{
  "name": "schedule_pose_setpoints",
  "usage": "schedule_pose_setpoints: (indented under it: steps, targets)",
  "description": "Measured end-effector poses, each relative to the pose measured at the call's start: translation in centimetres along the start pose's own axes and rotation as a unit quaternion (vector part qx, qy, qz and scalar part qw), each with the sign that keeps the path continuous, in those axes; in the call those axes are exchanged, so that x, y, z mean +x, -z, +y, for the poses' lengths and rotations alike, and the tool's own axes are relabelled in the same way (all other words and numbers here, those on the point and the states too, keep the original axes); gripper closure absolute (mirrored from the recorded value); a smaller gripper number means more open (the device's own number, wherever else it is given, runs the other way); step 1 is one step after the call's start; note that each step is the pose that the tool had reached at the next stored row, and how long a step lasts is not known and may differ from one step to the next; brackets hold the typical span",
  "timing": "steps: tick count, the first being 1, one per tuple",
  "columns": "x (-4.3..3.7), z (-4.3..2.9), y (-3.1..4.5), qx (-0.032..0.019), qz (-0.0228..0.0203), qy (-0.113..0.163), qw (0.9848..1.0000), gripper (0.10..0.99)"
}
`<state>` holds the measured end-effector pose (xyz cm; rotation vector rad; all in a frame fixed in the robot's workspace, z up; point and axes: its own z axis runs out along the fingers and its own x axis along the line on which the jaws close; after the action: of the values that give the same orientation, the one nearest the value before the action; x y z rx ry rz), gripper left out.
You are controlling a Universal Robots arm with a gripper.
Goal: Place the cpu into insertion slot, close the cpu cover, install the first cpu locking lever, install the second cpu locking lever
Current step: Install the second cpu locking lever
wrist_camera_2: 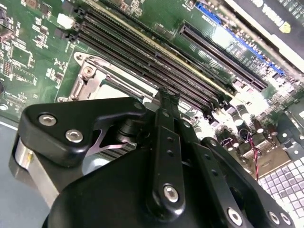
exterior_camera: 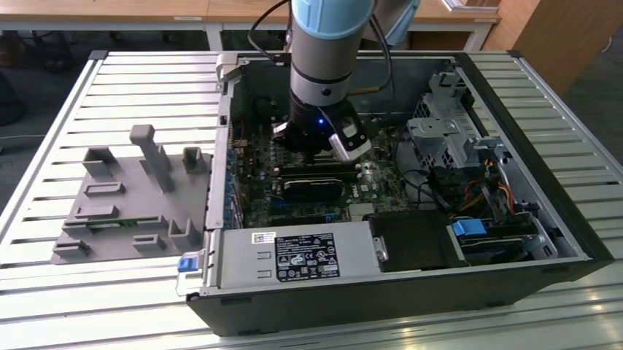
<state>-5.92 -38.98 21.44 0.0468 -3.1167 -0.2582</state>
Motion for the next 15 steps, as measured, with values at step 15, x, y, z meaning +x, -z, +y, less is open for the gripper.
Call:
schedule_pose_setpoints:
  steps: [15]
  targets:
    - [0.74,-0.86,-1.07,-0.0274,-0.0008,0.0,0.9996,0.969]
